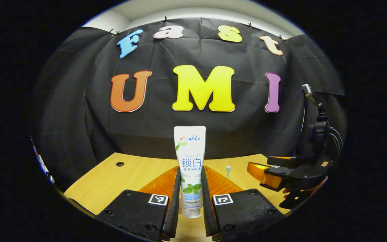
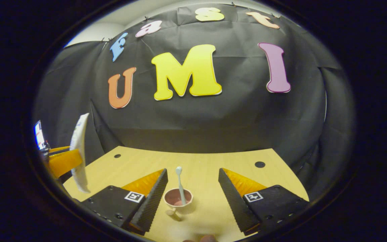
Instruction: Put the toothbrush and toothpaste on the desktop into the cup, then pick up the cup and place it on the coaster on the desktop.
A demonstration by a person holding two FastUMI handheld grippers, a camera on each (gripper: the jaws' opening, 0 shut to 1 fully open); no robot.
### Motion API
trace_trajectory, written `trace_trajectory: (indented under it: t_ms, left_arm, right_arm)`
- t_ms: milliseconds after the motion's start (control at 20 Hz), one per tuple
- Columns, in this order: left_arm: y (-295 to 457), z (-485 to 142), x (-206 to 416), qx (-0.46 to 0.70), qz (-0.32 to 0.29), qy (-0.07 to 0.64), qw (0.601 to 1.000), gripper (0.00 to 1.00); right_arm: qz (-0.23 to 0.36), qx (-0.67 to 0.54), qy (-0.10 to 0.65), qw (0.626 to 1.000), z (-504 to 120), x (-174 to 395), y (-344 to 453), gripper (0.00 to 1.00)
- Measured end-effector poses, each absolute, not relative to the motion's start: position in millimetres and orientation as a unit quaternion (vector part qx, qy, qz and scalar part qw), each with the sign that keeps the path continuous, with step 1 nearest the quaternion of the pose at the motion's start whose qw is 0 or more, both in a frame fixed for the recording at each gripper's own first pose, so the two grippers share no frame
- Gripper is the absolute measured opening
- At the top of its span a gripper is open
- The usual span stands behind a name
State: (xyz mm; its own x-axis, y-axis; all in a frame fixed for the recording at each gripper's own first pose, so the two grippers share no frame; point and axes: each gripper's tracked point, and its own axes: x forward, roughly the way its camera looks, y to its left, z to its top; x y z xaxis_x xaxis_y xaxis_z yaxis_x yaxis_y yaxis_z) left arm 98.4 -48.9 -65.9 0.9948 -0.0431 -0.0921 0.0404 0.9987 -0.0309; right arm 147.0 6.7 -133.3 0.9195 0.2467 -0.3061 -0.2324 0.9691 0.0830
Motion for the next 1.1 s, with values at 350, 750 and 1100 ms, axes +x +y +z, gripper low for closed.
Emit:
trace_trajectory:
  t_ms: [350,750,1100]
  left_arm:
    - [-100.0,-100.6,162.5,-0.011,-0.066,0.004,0.998,0.34]
    - [-145.3,-146.3,200.0,-0.017,-0.107,-0.028,0.994,0.35]
    - [-159.7,-190.1,218.3,-0.009,-0.115,-0.014,0.993,0.35]
  right_arm:
    - [0.081,0.004,0.196,0.977,-160.4,122.0,-39.3,0.96]
    - [0.031,-0.019,0.259,0.965,-208.8,101.2,-91.6,0.94]
    - [0.016,-0.041,0.275,0.960,-219.1,86.9,-101.8,0.96]
